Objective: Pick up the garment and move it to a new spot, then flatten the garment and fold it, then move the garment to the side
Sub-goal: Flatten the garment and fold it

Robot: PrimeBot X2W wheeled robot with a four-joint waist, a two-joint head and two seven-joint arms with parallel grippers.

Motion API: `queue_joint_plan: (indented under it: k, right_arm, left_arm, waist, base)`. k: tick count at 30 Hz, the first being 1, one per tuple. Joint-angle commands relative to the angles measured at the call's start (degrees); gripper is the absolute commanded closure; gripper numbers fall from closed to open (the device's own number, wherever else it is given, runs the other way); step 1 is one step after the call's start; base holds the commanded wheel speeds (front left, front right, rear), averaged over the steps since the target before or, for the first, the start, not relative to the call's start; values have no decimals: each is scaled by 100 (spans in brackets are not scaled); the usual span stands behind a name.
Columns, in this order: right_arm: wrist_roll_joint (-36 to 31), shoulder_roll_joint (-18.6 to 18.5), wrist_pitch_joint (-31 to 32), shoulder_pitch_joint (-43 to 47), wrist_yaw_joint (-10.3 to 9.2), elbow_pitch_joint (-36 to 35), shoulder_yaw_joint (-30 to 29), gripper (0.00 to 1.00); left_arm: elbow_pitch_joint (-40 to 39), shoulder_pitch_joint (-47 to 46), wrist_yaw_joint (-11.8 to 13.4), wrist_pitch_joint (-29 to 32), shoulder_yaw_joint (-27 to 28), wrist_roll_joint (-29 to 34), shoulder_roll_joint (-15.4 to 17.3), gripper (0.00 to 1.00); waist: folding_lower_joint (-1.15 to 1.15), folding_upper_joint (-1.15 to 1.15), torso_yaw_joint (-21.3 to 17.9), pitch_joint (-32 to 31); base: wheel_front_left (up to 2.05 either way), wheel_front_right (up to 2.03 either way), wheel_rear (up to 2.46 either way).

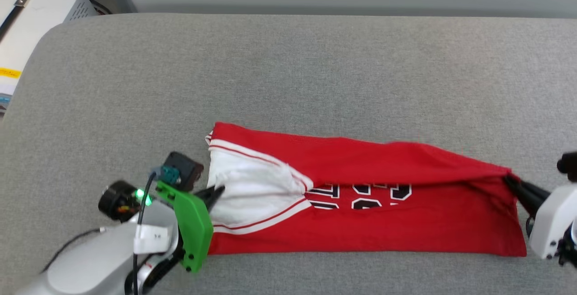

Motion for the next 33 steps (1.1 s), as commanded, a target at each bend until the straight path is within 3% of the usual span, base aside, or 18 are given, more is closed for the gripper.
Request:
queue_joint_plan:
  k: [1,12,13,14,15,16,19,22,27,28,29,30,33]
  right_arm:
    - [23,46,-57,216,2,-67,-64,100]
    - [-218,347,351,929,2,-78,-345,100]
    - [-206,381,386,939,2,-64,-333,100]
    - [-168,427,395,944,2,-67,-356,100]
    - [-137,453,389,948,2,-74,-384,66]
    - [-106,465,378,954,2,-96,-428,0]
    - [1,420,367,1002,2,-281,-577,0]
    - [242,312,480,1085,2,-659,-838,0]
    - [616,0,829,1221,2,-1148,-1436,0]
    - [906,-90,1152,1275,2,-1133,-1773,0]
    - [1003,-128,1297,1286,2,-1088,-1874,0]
    - [1176,-112,2055,1136,2,-553,-1965,0]
    - [1135,70,2163,951,2,-312,-1845,0]
  left_arm:
    - [53,180,47,-77,-20,-95,-32,100]
    - [772,535,46,-406,-106,-171,-323,100]
    - [836,528,39,-423,-115,-157,-360,63]
    - [894,530,61,-523,-71,-166,-416,0]
    - [919,543,87,-617,-32,-173,-458,0]
    - [938,572,118,-733,7,-176,-496,0]
    - [977,666,278,-1119,117,-99,-494,0]
    - [955,799,654,-1683,301,56,-448,0]
    - [655,1018,1332,-2130,793,277,-442,0]
    - [393,1165,1701,-2179,1210,553,-485,0]
    - [264,1231,1826,-2182,1430,730,-521,0]
    - [-289,1854,2120,-2185,2636,1825,-898,0]
    - [-407,2099,2057,-2186,3053,2218,-1173,0]
  waist:
    - [1,0,31,-27]
    - [1,0,-7,175]
    - [1,0,-1,175]
    - [1,0,3,160]
    - [1,0,2,138]
    - [1,0,1,90]
    - [1,0,-23,-57]
    - [1,0,-57,-205]
    - [1,0,-49,-302]
    - [1,0,-10,-298]
    - [1,0,12,-280]
    - [1,0,197,-75]
    - [1,0,281,1]
  base:
    - [0,0,0]
    - [0,0,0]
    - [0,0,0]
    - [0,0,0]
    - [0,0,0]
    - [0,0,0]
    - [0,0,0]
    - [0,0,0]
    - [0,0,0]
    - [0,0,0]
    - [0,0,0]
    - [0,0,0]
    - [0,0,0]
